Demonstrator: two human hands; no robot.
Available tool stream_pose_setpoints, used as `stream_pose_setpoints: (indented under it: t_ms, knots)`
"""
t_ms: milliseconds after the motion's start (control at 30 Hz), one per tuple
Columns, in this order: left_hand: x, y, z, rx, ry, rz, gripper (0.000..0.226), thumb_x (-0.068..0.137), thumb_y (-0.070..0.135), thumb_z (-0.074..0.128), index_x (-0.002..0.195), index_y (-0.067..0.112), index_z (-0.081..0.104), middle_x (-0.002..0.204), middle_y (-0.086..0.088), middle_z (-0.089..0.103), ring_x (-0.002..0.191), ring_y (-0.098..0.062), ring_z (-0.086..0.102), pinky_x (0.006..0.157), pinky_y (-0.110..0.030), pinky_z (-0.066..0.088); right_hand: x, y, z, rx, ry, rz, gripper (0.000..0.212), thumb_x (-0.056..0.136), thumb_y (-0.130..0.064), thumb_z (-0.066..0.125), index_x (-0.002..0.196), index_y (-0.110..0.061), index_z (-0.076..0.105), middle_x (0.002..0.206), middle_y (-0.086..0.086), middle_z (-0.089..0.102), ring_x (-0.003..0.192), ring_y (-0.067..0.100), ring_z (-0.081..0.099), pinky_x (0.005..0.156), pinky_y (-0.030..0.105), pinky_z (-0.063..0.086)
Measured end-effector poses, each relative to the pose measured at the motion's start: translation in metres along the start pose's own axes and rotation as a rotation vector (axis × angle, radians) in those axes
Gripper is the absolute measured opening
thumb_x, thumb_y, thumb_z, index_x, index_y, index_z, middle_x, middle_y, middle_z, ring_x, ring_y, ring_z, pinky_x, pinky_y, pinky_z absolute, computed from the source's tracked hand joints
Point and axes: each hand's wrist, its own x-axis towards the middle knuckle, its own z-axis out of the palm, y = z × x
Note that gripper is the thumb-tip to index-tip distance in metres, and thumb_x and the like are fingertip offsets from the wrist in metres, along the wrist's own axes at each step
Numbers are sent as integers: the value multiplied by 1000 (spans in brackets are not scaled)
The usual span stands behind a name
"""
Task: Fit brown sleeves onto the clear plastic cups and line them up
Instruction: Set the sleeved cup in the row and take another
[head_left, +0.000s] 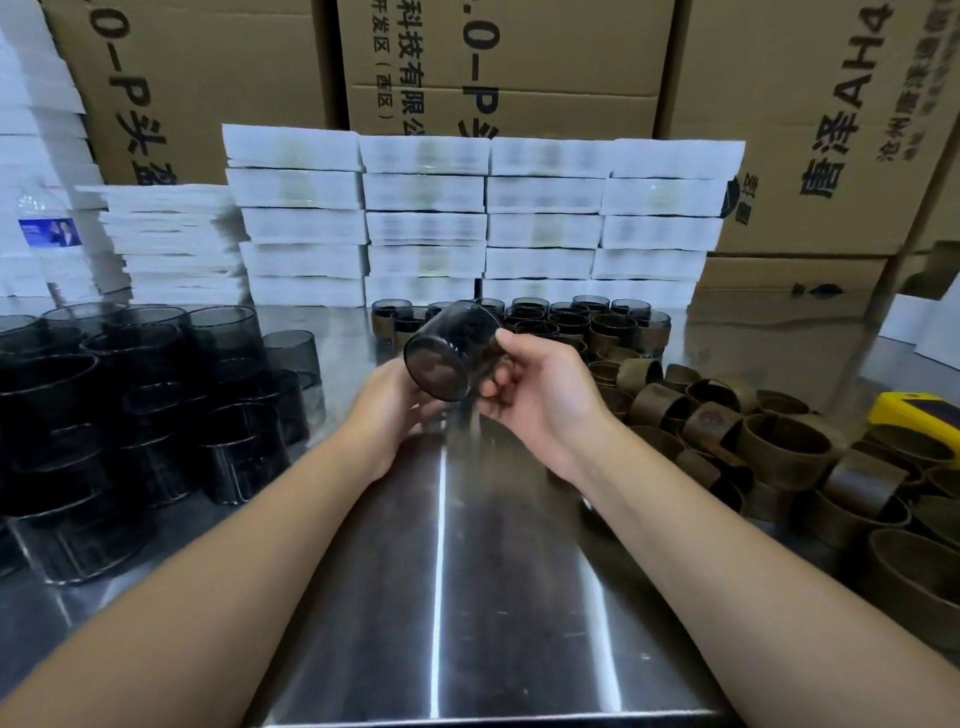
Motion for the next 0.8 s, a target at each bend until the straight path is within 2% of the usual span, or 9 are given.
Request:
stream_pose_setpoints:
  t_ms: [67,133,233,333,433,567,633,733,800]
  knots:
    - [0,7,-6,-201,-77,-48,64,93,57,40,129,8,58,122,-13,66,115,-28,60,98,-36,47,0,3,2,72,7,51,26,95,-18,46,69,-13,50,49,-2,39,48,13,43,53,26,41]
    - [-3,11,-11,-268,-163,-66,88,78,73,36,133,8,55,127,-14,64,115,-26,62,95,-37,51,-1,4,3,105,0,82,26,96,-19,46,72,-12,51,51,-1,40,50,14,45,52,26,42]
    - [-8,5,-6,-303,-295,-64,68,73,63,47,115,13,64,108,-9,72,87,-19,71,70,-28,58,-2,4,6,26,17,111,22,98,-21,45,81,-10,53,57,1,45,51,15,49,51,25,43]
    - [-9,2,-2,-338,-262,-138,49,71,53,58,98,13,70,93,-9,72,73,-19,71,63,-29,59,-6,5,7,-561,71,-6,26,98,-29,47,116,-10,48,72,4,58,57,16,56,52,24,45]
    - [-3,0,-5,-380,-182,-173,58,65,54,65,100,8,66,96,-13,67,78,-24,69,63,-32,61,-12,0,-3,-1422,93,-228,66,92,-43,52,144,-19,22,109,6,66,100,25,61,87,37,49]
    - [-2,1,-9,-448,-169,-205,66,62,62,63,96,5,66,80,-12,69,69,-22,71,60,-30,61,-21,-32,-21,-1725,416,-489,56,88,-44,52,138,-21,39,130,7,52,122,30,43,97,43,36]
    - [-2,1,-10,-467,-165,-207,69,61,63,63,98,5,66,79,-11,70,68,-21,71,61,-30,61,-23,-44,-32,-1823,501,-304,61,87,-46,54,139,-19,37,138,11,41,129,32,34,100,45,32]
    - [-3,1,-11,-477,-175,-203,69,62,64,63,100,6,66,81,-10,71,70,-21,71,62,-29,61,-20,-48,-45,-1906,467,133,70,87,-55,53,143,-18,33,146,13,32,134,35,27,105,48,27]
    - [-4,1,-12,-474,-182,-198,68,62,63,63,101,7,66,83,-9,71,71,-20,71,62,-29,61,-14,-45,-52,-1853,470,266,71,87,-56,52,143,-16,34,147,13,32,135,36,28,108,51,25]
